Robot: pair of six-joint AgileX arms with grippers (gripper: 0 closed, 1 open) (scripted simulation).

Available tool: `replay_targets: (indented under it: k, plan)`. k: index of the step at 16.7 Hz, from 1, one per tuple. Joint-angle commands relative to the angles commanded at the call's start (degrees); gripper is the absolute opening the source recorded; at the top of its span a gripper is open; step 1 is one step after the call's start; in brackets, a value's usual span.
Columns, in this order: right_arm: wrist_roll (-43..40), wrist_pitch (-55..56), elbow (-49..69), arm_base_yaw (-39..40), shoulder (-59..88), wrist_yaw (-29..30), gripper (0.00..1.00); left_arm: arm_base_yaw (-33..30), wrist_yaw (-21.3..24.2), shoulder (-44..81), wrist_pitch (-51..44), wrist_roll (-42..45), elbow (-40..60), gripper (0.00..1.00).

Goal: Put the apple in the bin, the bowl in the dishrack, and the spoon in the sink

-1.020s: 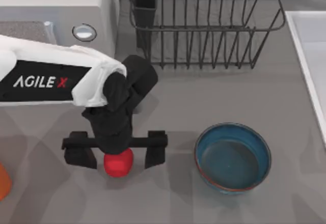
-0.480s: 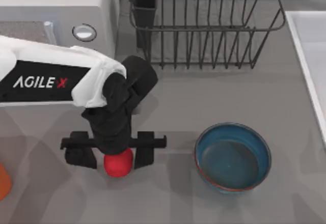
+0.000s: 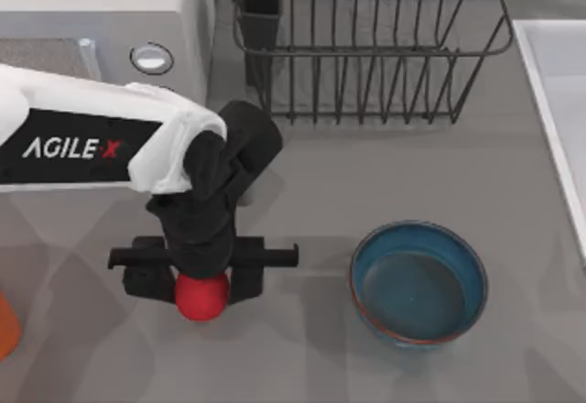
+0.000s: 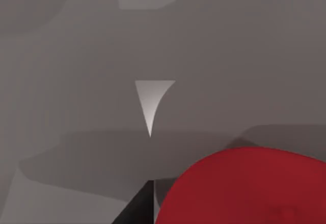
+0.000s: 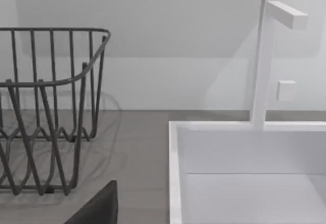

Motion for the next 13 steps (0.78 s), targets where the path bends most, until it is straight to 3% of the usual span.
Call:
replay_targets:
  k: [9, 13]
  plan:
    - [0.0, 0.0, 0.0, 0.0, 0.0, 0.0, 1.0, 0.19, -1.07, -1.51, -2.06, 0.69, 1.05, 0.0]
    - [0.0, 0.0, 0.0, 0.0, 0.0, 0.0, 1.0, 0.09, -1.1, -4.3, -10.94, 0.42, 6.68, 0.0]
